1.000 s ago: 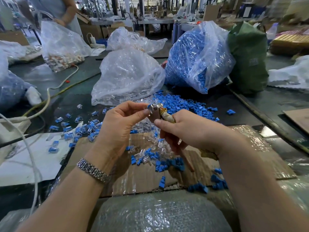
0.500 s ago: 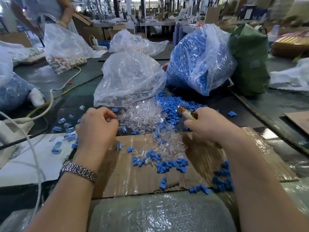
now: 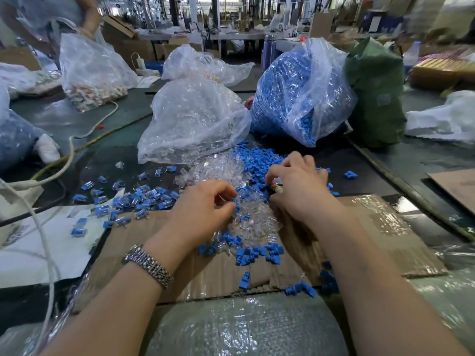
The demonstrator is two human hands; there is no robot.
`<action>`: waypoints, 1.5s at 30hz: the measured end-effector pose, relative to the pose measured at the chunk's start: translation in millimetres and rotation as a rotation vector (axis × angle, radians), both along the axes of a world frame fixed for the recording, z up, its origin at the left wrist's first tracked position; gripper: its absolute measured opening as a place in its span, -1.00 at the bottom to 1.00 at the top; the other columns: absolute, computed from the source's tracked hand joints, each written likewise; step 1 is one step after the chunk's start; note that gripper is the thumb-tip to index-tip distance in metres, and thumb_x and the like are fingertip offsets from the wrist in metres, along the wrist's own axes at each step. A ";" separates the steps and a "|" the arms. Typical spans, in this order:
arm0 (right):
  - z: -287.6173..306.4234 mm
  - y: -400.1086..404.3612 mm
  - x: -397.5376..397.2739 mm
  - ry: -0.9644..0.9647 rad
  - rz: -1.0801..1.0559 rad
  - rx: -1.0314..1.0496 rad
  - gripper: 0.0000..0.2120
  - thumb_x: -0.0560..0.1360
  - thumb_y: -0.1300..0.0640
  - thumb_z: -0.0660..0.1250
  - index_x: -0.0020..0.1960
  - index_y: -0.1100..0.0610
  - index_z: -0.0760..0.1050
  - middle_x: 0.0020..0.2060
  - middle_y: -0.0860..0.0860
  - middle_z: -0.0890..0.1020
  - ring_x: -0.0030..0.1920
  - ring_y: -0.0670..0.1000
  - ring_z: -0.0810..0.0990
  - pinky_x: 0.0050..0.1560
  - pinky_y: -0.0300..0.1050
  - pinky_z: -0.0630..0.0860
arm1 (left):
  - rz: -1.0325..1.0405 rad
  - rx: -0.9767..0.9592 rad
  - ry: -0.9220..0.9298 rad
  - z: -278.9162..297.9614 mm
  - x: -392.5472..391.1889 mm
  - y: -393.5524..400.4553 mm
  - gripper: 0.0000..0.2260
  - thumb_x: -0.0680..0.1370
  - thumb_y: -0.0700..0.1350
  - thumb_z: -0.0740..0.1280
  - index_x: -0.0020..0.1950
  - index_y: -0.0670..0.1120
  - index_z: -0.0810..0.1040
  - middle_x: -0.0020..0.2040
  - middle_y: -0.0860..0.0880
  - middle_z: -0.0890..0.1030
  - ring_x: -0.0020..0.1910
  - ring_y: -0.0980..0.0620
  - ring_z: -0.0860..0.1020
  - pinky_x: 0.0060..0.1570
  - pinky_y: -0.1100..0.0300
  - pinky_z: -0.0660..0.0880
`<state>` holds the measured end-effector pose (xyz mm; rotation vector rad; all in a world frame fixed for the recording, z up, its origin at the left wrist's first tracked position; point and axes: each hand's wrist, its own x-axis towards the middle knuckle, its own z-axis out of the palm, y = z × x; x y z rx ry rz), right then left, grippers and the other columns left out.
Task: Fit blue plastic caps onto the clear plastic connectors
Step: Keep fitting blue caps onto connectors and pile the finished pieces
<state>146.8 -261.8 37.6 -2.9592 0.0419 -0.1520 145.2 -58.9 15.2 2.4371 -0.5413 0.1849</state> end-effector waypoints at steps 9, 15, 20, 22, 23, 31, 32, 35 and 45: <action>-5.4 8.6 6.6 -0.040 0.126 -0.140 -0.84 0.61 0.04 0.33 0.09 -0.16 0.65 0.04 -0.06 0.45 0.25 0.10 0.30 0.20 0.13 0.25 | 0.009 -0.052 0.119 -0.7 3.8 -1.9 -0.97 0.55 -0.07 0.47 -0.04 0.06 0.66 -0.16 0.15 0.67 -0.20 0.25 0.61 -0.10 0.29 0.56; -3.9 1.3 4.8 -0.134 0.099 0.052 -0.89 0.61 0.06 0.28 -0.01 -0.07 0.58 -0.08 -0.08 0.56 0.06 0.02 0.39 0.19 0.13 0.29 | -0.036 -0.085 0.287 7.8 2.2 11.0 -0.81 0.62 -0.23 0.34 0.06 0.04 0.68 -0.09 0.11 0.68 -0.26 0.27 0.62 -0.24 0.37 0.55; -1.5 0.7 3.5 -0.106 0.090 0.092 -0.91 0.62 0.04 0.29 0.02 -0.07 0.58 -0.04 -0.07 0.57 0.09 0.03 0.46 0.21 0.13 0.32 | -0.098 -0.021 0.284 9.0 -1.4 14.2 -0.69 0.54 -0.33 0.38 0.06 0.08 0.69 -0.05 0.08 0.61 -0.17 0.16 0.58 -0.12 0.33 0.57; 0.1 1.8 3.1 -0.101 0.091 0.134 -0.93 0.61 0.04 0.31 0.00 -0.07 0.57 -0.03 -0.08 0.59 0.09 0.03 0.50 0.27 0.16 0.37 | -0.084 0.002 0.230 8.0 -1.6 12.2 -0.75 0.55 -0.27 0.42 0.06 0.08 0.70 -0.06 0.11 0.61 -0.18 0.22 0.58 -0.07 0.31 0.59; 0.6 2.1 2.7 -0.099 0.097 0.166 -0.94 0.61 0.04 0.33 -0.02 -0.07 0.57 -0.03 -0.08 0.59 0.07 0.03 0.52 0.30 0.20 0.39 | -0.073 -0.004 0.214 7.8 -1.8 11.6 -0.79 0.56 -0.24 0.43 0.05 0.07 0.70 -0.07 0.12 0.63 -0.17 0.22 0.60 -0.05 0.28 0.61; 2.5 0.4 -0.2 -0.122 0.193 0.692 -0.95 0.53 0.07 0.48 -0.09 0.03 0.65 -0.23 -0.09 0.68 -0.19 -0.13 0.62 -0.11 -0.24 0.52 | -0.004 -0.404 0.321 10.5 2.0 16.2 -0.85 0.54 -0.30 0.42 0.05 -0.11 0.56 -0.08 -0.06 0.68 -0.11 0.02 0.72 -0.17 0.23 0.65; 4.2 0.7 -1.3 -0.101 0.222 0.804 -0.95 0.51 0.08 0.50 -0.10 0.04 0.66 -0.23 -0.05 0.70 -0.19 -0.11 0.63 -0.10 -0.23 0.54 | -0.011 -0.527 0.387 12.0 2.4 17.8 -0.85 0.53 -0.33 0.42 0.04 -0.15 0.56 -0.10 -0.08 0.68 -0.11 -0.02 0.72 -0.19 0.21 0.65; 10.1 1.6 -5.5 -0.067 0.347 1.039 -0.95 0.49 0.17 0.52 -0.08 0.14 0.67 -0.21 0.07 0.72 -0.20 -0.06 0.65 -0.05 -0.21 0.59 | -0.063 -0.834 0.582 14.8 3.2 20.5 -0.85 0.47 -0.31 0.45 0.03 -0.18 0.64 -0.11 -0.10 0.68 -0.12 -0.05 0.69 -0.19 0.19 0.63; 15.4 11.4 -13.5 -0.127 0.532 1.033 -0.99 0.54 0.24 0.44 -0.05 0.17 0.63 -0.16 0.18 0.67 -0.16 -0.02 0.57 0.01 -0.07 0.56 | -0.229 -1.104 0.717 18.4 0.9 17.0 -0.83 0.48 -0.25 0.39 0.02 -0.17 0.73 -0.02 -0.22 0.71 -0.06 -0.09 0.71 -0.11 0.20 0.65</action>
